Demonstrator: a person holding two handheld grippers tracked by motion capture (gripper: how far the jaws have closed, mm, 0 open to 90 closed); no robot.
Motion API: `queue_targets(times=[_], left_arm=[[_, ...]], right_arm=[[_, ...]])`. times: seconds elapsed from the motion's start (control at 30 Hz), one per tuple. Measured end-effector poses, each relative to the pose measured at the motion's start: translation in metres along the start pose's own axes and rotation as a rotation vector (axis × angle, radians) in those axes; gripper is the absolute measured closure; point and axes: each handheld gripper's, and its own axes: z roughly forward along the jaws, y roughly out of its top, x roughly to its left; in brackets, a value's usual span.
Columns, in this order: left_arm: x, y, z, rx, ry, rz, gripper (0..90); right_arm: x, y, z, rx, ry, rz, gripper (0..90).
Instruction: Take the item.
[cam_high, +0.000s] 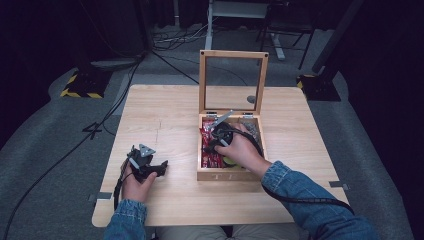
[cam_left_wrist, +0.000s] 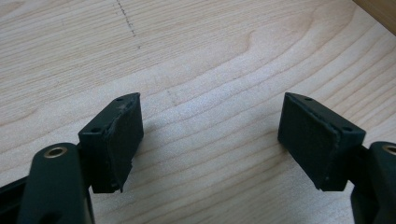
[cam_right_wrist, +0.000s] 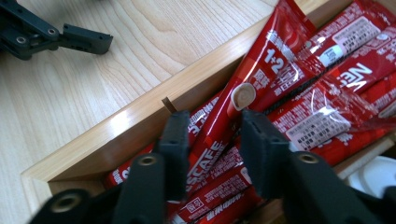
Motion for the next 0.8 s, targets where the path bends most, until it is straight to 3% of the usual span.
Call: queue_targets(times=[0.23,0.8], left_arm=[[0.000,0.000,0.000,0.001,-0.002,-0.001,22.4],[0.000,0.000,0.000,0.001,-0.007,0.003,21.8]], right_arm=[[-0.002,-0.003,-0.007,-0.030,0.031,0.063,84.3],[0.006,0.005,-0.039,-0.140,0.059,0.069,86.5]])
